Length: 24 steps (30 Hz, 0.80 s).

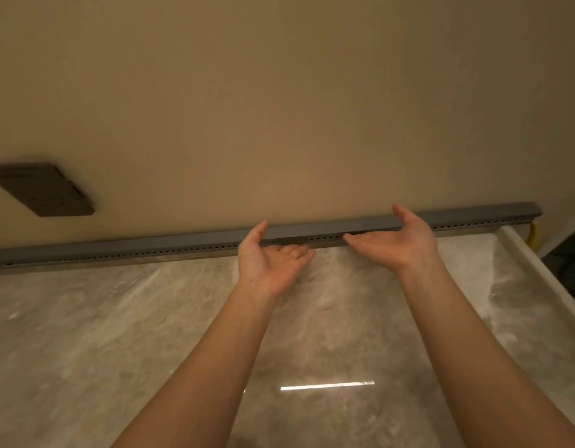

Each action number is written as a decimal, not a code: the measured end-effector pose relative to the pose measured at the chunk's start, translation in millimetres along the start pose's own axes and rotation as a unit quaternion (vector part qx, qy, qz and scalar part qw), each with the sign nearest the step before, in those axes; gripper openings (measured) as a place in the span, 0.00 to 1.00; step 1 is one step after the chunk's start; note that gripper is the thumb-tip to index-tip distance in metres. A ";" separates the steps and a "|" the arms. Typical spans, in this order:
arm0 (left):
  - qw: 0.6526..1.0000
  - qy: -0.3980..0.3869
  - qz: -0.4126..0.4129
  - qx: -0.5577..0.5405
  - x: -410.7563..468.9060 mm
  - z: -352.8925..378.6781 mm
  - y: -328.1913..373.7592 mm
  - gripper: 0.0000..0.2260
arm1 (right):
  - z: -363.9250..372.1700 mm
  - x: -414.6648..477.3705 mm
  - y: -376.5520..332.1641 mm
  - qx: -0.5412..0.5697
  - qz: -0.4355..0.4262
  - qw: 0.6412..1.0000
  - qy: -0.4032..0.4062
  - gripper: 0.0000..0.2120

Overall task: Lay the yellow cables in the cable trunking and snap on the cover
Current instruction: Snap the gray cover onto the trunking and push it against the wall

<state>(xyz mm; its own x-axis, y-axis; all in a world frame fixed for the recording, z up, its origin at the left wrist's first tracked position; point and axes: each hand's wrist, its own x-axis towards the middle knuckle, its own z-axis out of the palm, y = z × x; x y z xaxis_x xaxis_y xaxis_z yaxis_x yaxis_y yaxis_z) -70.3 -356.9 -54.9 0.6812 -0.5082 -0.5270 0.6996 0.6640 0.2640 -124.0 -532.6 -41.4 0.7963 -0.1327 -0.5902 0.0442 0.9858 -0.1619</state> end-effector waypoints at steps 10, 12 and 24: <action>0.999 0.011 -0.013 -0.036 12.6 21.3 -7.5 0.31 | -9.3 0.5 -14.5 0.019 -0.005 0.996 -0.085 0.39; 0.999 0.010 -0.016 -0.032 13.8 22.7 -7.6 0.28 | -12.9 0.2 -12.4 0.026 -0.004 0.994 -0.103 0.38; 0.999 0.024 -0.019 0.021 10.9 27.1 -15.8 0.38 | -33.8 -19.8 -8.7 -0.013 -0.092 0.995 -0.039 0.40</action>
<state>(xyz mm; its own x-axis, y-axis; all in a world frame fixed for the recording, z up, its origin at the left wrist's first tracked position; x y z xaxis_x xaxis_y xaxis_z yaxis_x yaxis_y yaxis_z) -68.1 -387.8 -43.0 0.6439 -0.5053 -0.5746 0.7338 0.6203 0.2768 -160.5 -542.0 -55.0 0.8203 -0.3017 -0.4859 0.1787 0.9422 -0.2833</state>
